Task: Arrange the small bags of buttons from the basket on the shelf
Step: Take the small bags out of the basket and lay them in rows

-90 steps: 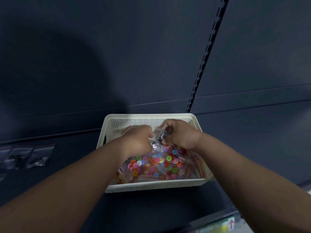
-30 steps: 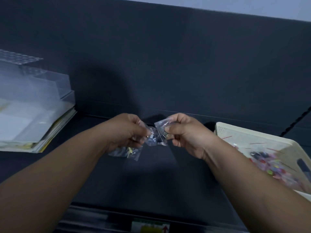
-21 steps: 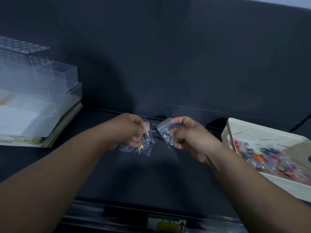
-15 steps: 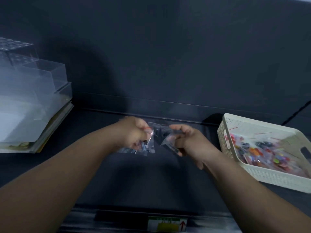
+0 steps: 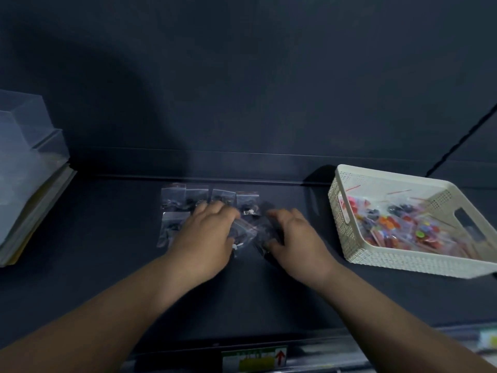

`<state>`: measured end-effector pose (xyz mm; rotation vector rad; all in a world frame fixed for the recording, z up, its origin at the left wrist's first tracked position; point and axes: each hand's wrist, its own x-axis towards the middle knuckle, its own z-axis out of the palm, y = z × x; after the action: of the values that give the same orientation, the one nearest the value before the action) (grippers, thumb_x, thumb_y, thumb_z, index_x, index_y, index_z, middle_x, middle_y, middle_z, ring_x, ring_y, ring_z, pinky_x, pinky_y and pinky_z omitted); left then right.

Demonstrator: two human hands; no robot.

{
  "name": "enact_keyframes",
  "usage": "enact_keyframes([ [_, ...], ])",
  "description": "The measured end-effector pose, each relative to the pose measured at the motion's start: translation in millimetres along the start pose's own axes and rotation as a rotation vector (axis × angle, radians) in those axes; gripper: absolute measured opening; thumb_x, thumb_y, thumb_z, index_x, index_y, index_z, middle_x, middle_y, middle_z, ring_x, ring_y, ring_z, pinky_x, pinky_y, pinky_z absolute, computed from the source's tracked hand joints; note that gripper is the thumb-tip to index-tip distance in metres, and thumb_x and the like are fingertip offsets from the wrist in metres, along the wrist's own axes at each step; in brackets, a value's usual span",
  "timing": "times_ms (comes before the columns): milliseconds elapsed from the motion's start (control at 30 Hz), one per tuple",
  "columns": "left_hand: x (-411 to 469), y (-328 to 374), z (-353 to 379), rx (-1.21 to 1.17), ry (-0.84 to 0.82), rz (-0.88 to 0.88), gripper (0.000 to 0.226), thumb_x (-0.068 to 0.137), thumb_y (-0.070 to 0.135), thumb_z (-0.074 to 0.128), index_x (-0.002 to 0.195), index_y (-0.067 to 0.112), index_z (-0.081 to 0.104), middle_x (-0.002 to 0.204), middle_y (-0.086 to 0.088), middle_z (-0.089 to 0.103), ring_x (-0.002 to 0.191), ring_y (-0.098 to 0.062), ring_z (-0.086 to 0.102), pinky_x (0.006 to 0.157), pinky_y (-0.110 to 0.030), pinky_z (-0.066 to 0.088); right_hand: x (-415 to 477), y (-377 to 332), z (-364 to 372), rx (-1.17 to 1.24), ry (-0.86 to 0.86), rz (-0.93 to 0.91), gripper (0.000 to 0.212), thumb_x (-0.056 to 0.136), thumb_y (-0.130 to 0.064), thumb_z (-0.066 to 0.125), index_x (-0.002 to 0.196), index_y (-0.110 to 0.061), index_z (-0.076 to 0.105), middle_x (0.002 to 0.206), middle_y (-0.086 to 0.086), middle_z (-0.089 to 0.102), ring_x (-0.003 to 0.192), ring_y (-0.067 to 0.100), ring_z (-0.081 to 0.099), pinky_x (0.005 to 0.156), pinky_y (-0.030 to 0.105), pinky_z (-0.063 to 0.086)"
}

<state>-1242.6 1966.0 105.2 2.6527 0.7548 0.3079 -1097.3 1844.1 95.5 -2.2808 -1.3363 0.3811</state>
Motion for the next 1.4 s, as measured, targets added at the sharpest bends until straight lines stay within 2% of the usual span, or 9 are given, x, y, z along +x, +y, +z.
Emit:
enact_keyframes([
  [133,-24.0,-9.3,7.7,0.148,-0.04,0.212,0.041,0.079,0.007,0.051,0.111,0.028,0.064,0.123,0.011,0.059,0.121,-0.022,0.049,0.091,-0.032,0.034,-9.1,11.6,6.7,-0.171,-0.092,-0.2,0.042,0.087,-0.01,0.052,0.126,-0.024,0.057,0.138,-0.005,0.05,0.132,0.022,0.037,0.109,0.013,0.016],
  [267,-28.3,-13.4,12.9,0.212,-0.104,0.21,0.05,0.083,0.013,0.041,0.128,0.026,0.056,0.134,0.008,0.054,0.127,-0.022,0.041,0.096,-0.028,0.019,-13.3,14.9,8.3,-0.265,-0.145,-0.163,0.052,0.094,-0.018,0.043,0.144,-0.03,0.037,0.152,-0.009,0.034,0.142,0.018,0.02,0.116,0.033,0.02],
  [333,-26.7,-9.6,11.7,0.217,-0.107,0.174,0.049,0.09,0.018,0.035,0.137,0.028,0.045,0.135,0.01,0.047,0.127,-0.018,0.033,0.095,-0.027,0.016,-14.3,12.5,7.8,-0.286,-0.145,-0.131,0.051,0.096,-0.023,0.041,0.146,-0.031,0.032,0.153,-0.01,0.03,0.142,0.017,0.018,0.116,0.033,0.02],
  [633,-18.0,-3.1,12.2,0.231,-0.124,0.113,0.046,0.097,0.034,0.039,0.143,0.031,0.035,0.137,0.011,0.039,0.129,-0.015,0.025,0.105,-0.029,0.017,-16.9,1.8,8.4,-0.291,-0.139,-0.099,0.049,0.098,-0.03,0.04,0.145,-0.033,0.031,0.15,-0.01,0.029,0.133,0.02,0.023,0.109,0.034,0.022],
  [767,-14.4,10.3,2.5,0.136,-0.032,0.119,0.048,0.094,0.036,0.045,0.142,0.031,0.038,0.137,0.011,0.041,0.129,-0.014,0.029,0.106,-0.029,0.02,-20.6,-2.2,-9.5,-0.176,-0.01,-0.109,0.048,0.096,-0.027,0.043,0.144,-0.026,0.038,0.146,0.0,0.038,0.129,0.025,0.034,0.11,0.034,0.029],
  [933,14.1,63.1,-10.0,-0.174,0.033,0.124,0.043,0.094,0.03,0.051,0.136,0.022,0.049,0.13,0.003,0.051,0.12,-0.016,0.048,0.103,-0.028,0.036,-26.2,5.0,-68.4,-0.024,0.221,-0.097,0.038,0.093,-0.013,0.05,0.13,-0.01,0.055,0.129,0.01,0.055,0.119,0.027,0.05,0.103,0.026,0.035],
  [1067,39.4,111.2,0.8,-0.337,-0.042,0.045,0.043,0.093,0.033,0.052,0.135,0.021,0.05,0.137,0.004,0.052,0.123,-0.014,0.051,0.106,-0.034,0.039,-35.2,36.6,-116.9,-0.015,0.332,0.027,0.035,0.095,-0.012,0.048,0.129,-0.013,0.056,0.131,0.005,0.054,0.121,0.019,0.049,0.094,0.013,0.028],
  [1200,60.1,163.4,21.4,-0.306,-0.078,0.057,0.039,0.094,0.031,0.05,0.131,0.021,0.052,0.133,0.0,0.055,0.119,-0.018,0.053,0.1,-0.034,0.042,-46.5,84.0,-150.4,-0.057,0.314,0.131,0.036,0.097,-0.014,0.044,0.132,-0.017,0.053,0.135,0.001,0.052,0.124,0.017,0.047,0.098,0.022,0.033],
  [1400,81.5,215.3,62.8,-0.235,-0.032,-0.105,0.055,0.095,0.022,0.047,0.147,0.015,0.028,0.155,-0.004,0.021,0.138,-0.019,0.03,0.103,-0.022,0.026,-63.0,170.0,-182.2,-0.254,0.197,0.122,0.041,0.093,-0.014,0.046,0.133,-0.016,0.053,0.137,0.004,0.05,0.127,0.025,0.041,0.106,0.032,0.035],
])
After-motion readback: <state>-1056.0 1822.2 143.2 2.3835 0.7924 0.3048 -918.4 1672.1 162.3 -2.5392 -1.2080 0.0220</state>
